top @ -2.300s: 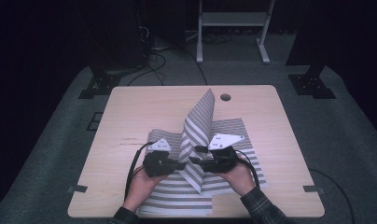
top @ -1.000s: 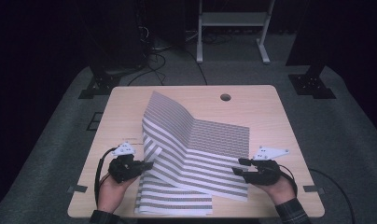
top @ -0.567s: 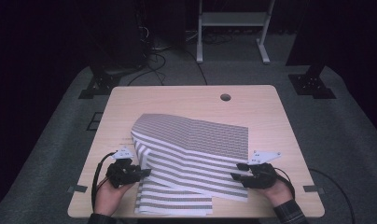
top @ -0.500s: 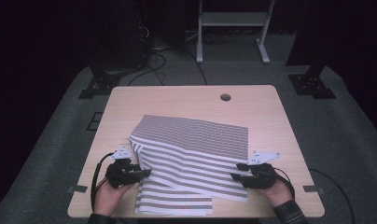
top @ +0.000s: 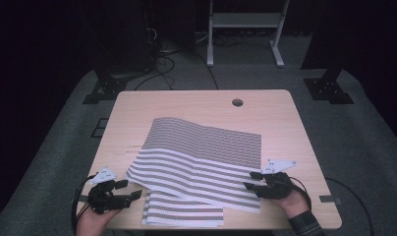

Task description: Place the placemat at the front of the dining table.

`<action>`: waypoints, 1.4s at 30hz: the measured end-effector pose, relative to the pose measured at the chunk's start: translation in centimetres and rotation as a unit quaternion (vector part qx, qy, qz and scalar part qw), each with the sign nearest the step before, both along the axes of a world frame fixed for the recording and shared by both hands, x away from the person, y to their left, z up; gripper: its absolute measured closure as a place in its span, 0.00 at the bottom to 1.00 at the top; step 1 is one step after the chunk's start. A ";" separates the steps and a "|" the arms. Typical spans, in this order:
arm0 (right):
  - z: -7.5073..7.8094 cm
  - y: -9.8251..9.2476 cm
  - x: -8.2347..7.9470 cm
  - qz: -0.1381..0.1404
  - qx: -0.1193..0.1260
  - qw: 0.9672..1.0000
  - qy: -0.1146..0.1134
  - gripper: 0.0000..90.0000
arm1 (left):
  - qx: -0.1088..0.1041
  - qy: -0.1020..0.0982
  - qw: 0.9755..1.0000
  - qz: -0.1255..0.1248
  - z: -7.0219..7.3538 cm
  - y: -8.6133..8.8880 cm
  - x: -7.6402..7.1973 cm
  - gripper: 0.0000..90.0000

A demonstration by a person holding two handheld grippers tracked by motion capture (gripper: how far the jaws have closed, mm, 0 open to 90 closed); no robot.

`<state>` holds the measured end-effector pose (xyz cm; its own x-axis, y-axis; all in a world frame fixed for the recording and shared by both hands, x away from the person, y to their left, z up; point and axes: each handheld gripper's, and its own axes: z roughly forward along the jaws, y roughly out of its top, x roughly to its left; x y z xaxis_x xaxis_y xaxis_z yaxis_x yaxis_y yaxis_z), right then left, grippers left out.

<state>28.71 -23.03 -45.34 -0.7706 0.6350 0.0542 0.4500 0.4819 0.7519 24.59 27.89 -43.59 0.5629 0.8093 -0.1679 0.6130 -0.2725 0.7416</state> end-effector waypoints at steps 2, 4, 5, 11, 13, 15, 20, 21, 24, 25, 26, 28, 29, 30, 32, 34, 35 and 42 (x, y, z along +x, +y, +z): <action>0.0 0.0 0.0 -0.001 0.002 1.000 0.000 0.60 | 0.003 -0.016 1.000 0.003 0.4 0.5 -0.4 0.35; 0.0 0.0 -0.2 0.001 0.002 1.000 0.003 0.62 | 0.003 -0.033 0.999 0.004 0.8 0.6 -0.4 0.44; 0.0 -0.1 -0.3 0.003 0.002 1.000 0.003 0.64 | 0.005 -0.036 0.999 0.004 1.0 0.6 -0.3 0.51; -0.4 -0.4 -1.7 0.014 -0.003 1.000 0.012 0.84 | 0.025 -0.016 1.000 0.006 0.4 0.4 1.9 0.82; -0.6 -0.6 -2.1 0.017 -0.007 1.000 0.016 0.91 | 0.026 -0.010 1.000 0.005 0.2 0.3 2.7 0.91; -0.7 -0.7 -2.4 0.018 -0.010 1.000 0.021 0.96 | 0.036 -0.005 0.999 0.004 -0.2 0.1 3.4 0.98; -1.3 -0.3 -2.8 0.029 -0.022 0.999 0.036 0.99 | 0.076 0.007 0.997 -0.006 -1.3 -0.5 4.4 1.00; -1.5 -0.2 -2.8 0.033 -0.029 0.998 0.038 1.00 | 0.084 0.009 0.996 -0.005 -1.4 -0.6 4.6 1.00; -1.8 0.1 -2.8 0.038 -0.041 0.998 0.041 1.00 | 0.090 0.012 0.996 -0.004 -1.7 -0.5 4.8 1.00; -1.8 0.1 -2.7 0.040 -0.042 0.997 0.042 1.00 | 0.098 0.015 0.995 -0.005 -2.0 -0.6 5.0 1.00; -1.9 0.1 -2.7 0.040 -0.042 0.997 0.043 1.00 | 0.106 0.018 0.994 -0.005 -2.2 -0.6 5.1 1.00; -1.9 0.0 -2.6 0.039 -0.039 0.997 0.044 1.00 | 0.116 0.020 0.993 -0.006 -2.6 -0.7 5.2 1.00; -1.9 0.0 -2.5 0.038 -0.038 0.998 0.045 1.00 | 0.112 0.022 0.993 -0.004 -2.6 -0.6 5.3 1.00; -1.9 0.0 -2.5 0.036 -0.039 0.998 0.043 1.00 | 0.113 0.022 0.993 -0.004 -2.6 -0.7 5.3 1.00; -1.9 -0.1 -2.3 0.031 -0.043 0.998 0.038 1.00 | 0.115 0.021 0.993 -0.003 -2.6 -0.7 5.2 1.00; -1.9 -0.2 -2.0 0.025 -0.045 0.998 0.033 1.00 | 0.112 0.021 0.993 -0.002 -2.6 -0.7 5.3 1.00; -1.9 -0.2 -1.8 0.022 -0.045 0.998 0.034 1.00 | 0.110 0.021 0.994 0.000 -2.6 -0.8 5.3 1.00; -1.8 -0.3 0.5 -0.010 -0.051 0.998 0.031 1.00 | 0.112 0.023 0.993 0.000 -2.6 -1.0 5.9 1.00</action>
<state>29.22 -23.30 -47.16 -0.7546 0.6552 0.0365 0.5049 0.5442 0.6700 30.51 26.88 -46.18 0.5589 0.8292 -0.0098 0.6454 -0.4275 0.6331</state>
